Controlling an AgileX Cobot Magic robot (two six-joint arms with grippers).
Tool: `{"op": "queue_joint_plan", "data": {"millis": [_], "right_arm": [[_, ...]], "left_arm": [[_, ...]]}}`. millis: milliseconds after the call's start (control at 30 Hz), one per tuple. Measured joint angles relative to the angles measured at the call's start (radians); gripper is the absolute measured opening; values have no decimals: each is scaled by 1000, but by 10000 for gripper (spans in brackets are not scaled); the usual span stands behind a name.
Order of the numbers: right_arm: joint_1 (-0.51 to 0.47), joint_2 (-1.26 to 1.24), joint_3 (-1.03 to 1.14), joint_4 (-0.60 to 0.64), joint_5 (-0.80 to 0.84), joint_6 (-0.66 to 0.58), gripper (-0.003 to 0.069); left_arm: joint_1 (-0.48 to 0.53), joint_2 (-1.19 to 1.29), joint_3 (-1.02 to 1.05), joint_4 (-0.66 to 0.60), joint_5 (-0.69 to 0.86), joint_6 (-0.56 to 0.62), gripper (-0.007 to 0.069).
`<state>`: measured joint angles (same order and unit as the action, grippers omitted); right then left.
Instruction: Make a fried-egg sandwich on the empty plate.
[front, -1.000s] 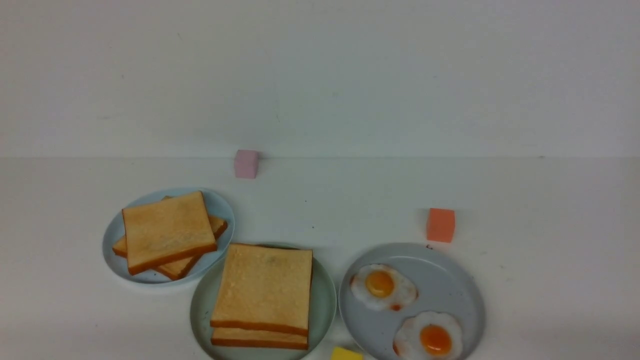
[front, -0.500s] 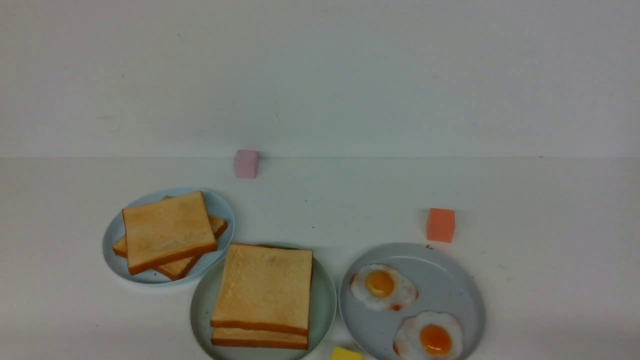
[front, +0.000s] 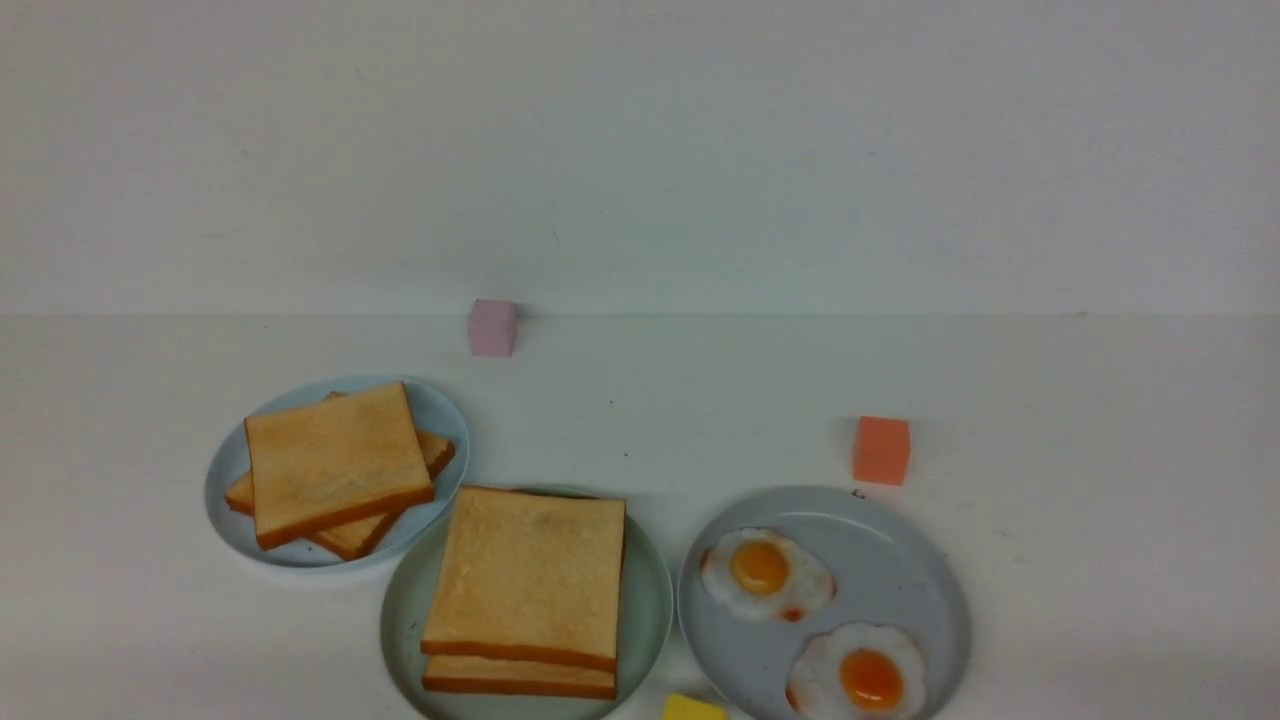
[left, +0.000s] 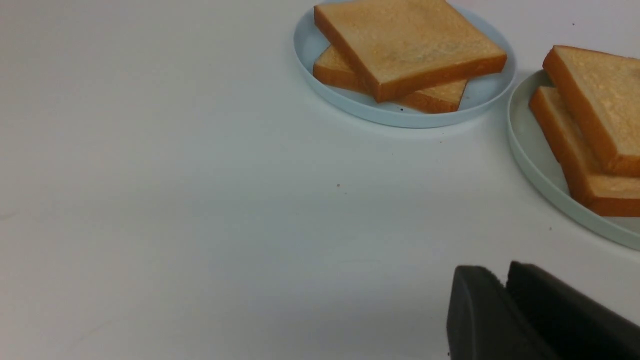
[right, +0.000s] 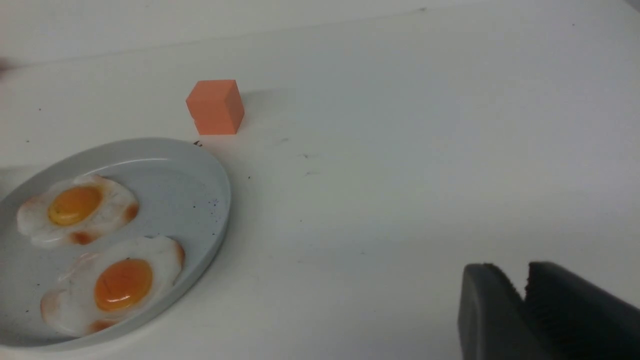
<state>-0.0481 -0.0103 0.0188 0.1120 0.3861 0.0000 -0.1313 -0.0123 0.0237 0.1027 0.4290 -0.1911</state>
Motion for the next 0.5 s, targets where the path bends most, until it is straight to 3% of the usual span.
{"op": "queue_joint_plan", "data": {"millis": [500], "right_arm": [[0,0,0,0,0,0,160]], "left_arm": [[0,0,0,0,0,0,112]]}}
